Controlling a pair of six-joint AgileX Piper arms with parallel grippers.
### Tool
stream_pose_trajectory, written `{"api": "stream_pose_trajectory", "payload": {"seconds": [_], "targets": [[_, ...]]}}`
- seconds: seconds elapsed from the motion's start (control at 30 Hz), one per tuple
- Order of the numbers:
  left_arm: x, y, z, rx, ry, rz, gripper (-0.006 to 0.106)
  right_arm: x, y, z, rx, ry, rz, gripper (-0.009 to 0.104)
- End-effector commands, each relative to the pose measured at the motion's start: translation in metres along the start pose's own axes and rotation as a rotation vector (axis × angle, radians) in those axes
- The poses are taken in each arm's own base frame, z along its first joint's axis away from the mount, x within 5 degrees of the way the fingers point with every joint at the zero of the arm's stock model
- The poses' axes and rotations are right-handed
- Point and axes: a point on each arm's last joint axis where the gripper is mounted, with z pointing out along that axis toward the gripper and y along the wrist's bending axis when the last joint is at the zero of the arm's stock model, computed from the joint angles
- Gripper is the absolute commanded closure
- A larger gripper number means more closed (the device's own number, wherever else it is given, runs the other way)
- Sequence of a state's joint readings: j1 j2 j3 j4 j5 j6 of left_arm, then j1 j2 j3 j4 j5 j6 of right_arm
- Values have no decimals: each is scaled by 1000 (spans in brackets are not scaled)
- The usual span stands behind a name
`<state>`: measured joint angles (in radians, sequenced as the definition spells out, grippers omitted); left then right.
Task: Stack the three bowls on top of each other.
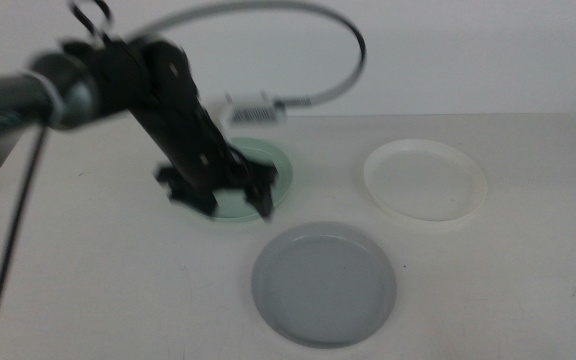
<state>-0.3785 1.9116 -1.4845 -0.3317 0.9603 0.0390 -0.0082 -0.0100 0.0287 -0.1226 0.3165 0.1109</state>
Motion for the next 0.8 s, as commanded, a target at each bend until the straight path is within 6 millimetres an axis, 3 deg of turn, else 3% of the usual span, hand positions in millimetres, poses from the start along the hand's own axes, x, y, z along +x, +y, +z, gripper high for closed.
{"api": "stream_pose_trajectory", "payload": {"seconds": [0.0,0.13,0.3,0.5,0.77], "targets": [[-14,-5,-66,-52,-212,10,-5,-10,0,-3,3,-106,-22,39],[-29,8,-96,-246,-372,47,-5,-10,0,-3,3,-106,-22,39],[-45,31,-93,-350,-492,19,-5,-10,0,-3,4,-106,-23,39],[-60,69,-58,-294,-500,-98,-5,-10,0,-3,3,-106,-22,39],[-69,88,-8,-283,-471,-115,-3,-10,0,-3,4,-106,-24,39]]}}
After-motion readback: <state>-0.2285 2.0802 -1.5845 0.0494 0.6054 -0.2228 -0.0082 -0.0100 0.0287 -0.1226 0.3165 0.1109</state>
